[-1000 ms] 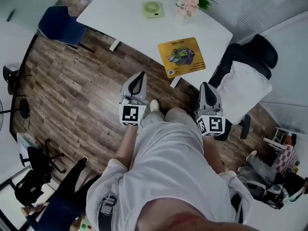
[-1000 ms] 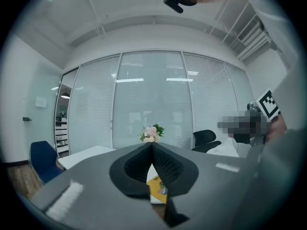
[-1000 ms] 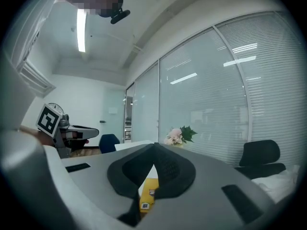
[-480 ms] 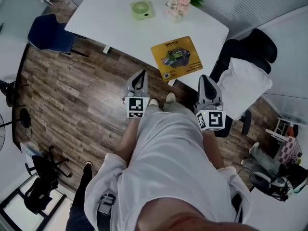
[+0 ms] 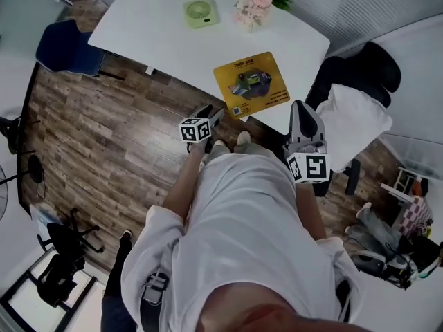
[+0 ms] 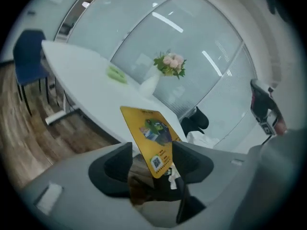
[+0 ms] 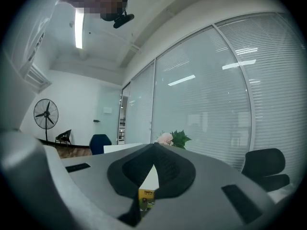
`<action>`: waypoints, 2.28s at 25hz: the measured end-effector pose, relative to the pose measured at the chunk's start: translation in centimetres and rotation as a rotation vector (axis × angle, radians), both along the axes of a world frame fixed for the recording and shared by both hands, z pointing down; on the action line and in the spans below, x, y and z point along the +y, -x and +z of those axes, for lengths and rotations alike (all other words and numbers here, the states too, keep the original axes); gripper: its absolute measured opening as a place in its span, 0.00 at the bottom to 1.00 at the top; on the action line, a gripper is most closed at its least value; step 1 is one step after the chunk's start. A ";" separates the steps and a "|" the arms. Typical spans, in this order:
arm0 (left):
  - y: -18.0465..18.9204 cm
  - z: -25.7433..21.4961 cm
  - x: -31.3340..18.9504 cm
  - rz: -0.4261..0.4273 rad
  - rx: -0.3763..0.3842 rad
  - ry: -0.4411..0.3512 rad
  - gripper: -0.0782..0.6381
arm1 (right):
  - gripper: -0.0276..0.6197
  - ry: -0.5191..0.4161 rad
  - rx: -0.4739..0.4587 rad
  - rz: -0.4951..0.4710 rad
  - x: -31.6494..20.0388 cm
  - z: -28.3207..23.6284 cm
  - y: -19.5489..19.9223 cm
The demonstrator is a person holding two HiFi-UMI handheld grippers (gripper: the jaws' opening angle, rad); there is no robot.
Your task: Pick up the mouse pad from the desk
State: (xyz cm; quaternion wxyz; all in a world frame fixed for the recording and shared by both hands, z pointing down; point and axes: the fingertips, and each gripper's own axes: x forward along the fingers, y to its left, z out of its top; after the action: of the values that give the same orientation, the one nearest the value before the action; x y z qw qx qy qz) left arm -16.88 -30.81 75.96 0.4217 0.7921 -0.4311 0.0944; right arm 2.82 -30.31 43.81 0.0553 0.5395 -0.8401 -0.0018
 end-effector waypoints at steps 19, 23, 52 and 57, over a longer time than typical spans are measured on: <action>-7.8 8.0 0.1 0.008 0.614 0.397 0.23 | 0.04 0.068 0.030 0.119 -0.1 0.8 -4.4; -7.6 8.0 0.2 -0.013 0.634 0.388 0.11 | 0.04 0.063 0.024 0.143 0.2 0.7 -5.3; -9.2 -20.8 -6.1 0.310 -0.127 -0.544 0.11 | 0.04 -0.002 -0.050 0.036 -0.7 -0.6 -5.6; -8.6 -26.9 -5.4 0.278 -0.285 -0.719 0.11 | 0.04 -0.026 -0.049 -0.016 -1.6 -1.5 -4.2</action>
State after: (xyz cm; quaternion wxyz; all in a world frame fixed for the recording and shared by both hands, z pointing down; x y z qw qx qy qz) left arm -8.25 -36.23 49.05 0.0374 0.9187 -0.3795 0.1027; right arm 7.07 -31.92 42.33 0.0277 0.5332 -0.8455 0.0000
